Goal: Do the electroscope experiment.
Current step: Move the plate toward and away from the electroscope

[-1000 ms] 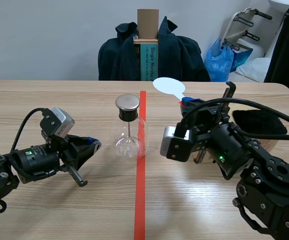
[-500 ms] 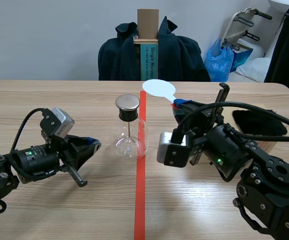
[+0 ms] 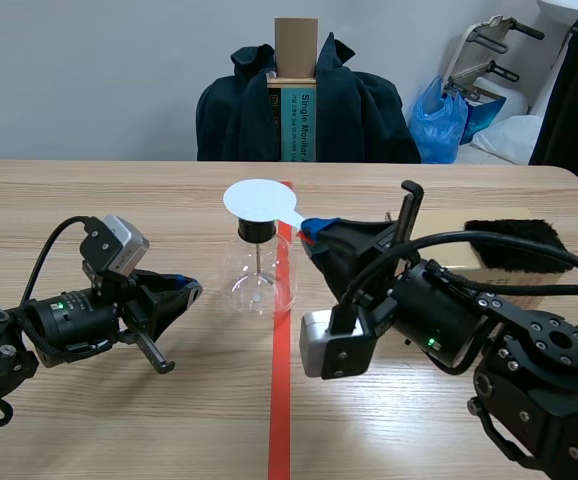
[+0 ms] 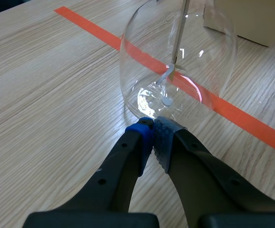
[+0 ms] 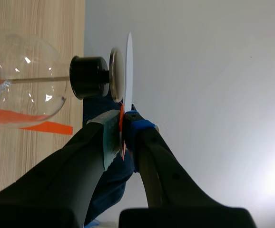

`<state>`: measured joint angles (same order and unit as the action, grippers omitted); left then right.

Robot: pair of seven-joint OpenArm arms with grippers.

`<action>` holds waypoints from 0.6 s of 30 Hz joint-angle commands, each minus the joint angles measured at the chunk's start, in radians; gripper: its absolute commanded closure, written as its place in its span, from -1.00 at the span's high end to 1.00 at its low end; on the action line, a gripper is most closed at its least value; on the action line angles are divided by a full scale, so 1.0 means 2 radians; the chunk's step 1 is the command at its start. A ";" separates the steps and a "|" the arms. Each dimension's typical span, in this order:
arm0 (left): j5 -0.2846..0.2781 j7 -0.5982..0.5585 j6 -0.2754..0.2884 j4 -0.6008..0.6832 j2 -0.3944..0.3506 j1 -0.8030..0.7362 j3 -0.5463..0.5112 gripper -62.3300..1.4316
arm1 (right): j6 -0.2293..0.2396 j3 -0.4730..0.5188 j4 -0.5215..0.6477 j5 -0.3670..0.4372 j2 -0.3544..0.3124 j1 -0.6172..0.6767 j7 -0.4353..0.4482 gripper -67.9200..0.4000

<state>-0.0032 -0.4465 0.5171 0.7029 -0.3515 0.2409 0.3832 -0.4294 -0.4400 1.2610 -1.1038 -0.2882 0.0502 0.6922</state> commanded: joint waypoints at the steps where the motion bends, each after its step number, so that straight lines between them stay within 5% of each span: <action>1: -0.005 -0.009 0.001 0.014 0.004 0.004 -0.006 -0.86 | -0.005 0.003 0.003 0.004 -0.001 -0.007 0.002 -0.97; 11: -0.005 -0.009 0.001 0.014 0.004 0.004 -0.006 -0.86 | -0.005 0.003 0.003 0.004 -0.001 -0.007 0.001 -0.97; 18: -0.005 -0.009 0.001 0.014 0.004 0.004 -0.006 -0.86 | -0.005 0.003 0.003 0.004 -0.001 -0.007 -0.059 -0.97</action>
<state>-0.0032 -0.4469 0.5171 0.7029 -0.3515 0.2409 0.3832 -0.4294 -0.4400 1.2610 -1.1034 -0.2886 0.0502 0.5838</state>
